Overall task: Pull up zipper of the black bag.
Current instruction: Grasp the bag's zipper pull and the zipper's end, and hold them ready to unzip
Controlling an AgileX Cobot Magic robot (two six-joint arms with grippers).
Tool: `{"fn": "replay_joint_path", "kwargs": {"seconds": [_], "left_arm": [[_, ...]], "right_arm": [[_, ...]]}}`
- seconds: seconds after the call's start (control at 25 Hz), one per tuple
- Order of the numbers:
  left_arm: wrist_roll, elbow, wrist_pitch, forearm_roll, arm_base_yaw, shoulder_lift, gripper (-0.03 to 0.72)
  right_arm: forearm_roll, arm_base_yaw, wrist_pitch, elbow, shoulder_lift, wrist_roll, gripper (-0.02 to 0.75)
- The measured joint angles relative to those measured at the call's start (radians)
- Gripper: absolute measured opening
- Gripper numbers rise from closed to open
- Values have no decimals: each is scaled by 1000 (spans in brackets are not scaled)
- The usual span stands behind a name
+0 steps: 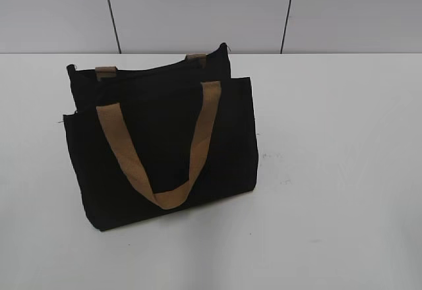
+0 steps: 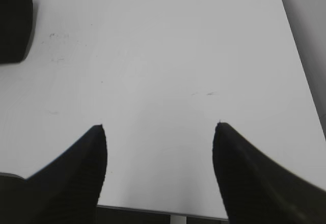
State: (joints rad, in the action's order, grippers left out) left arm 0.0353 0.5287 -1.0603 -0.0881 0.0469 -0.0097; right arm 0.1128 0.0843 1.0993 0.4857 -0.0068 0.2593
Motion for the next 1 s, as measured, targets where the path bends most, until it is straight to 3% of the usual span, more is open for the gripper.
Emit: {"fn": "replay_joint_path", "kwargs": {"seconds": [0.56,0.84,1.0], "left_arm": [[0,6,26,0,0,43,418],[0,18,418,2,0,187,418],[0,-42,725,2,0,308,418]], "right_arm": [[0,0,0,0,0,0,506],[0,0,-1,0,0,0,506],[0,0,-1,0,0,0,506]]}}
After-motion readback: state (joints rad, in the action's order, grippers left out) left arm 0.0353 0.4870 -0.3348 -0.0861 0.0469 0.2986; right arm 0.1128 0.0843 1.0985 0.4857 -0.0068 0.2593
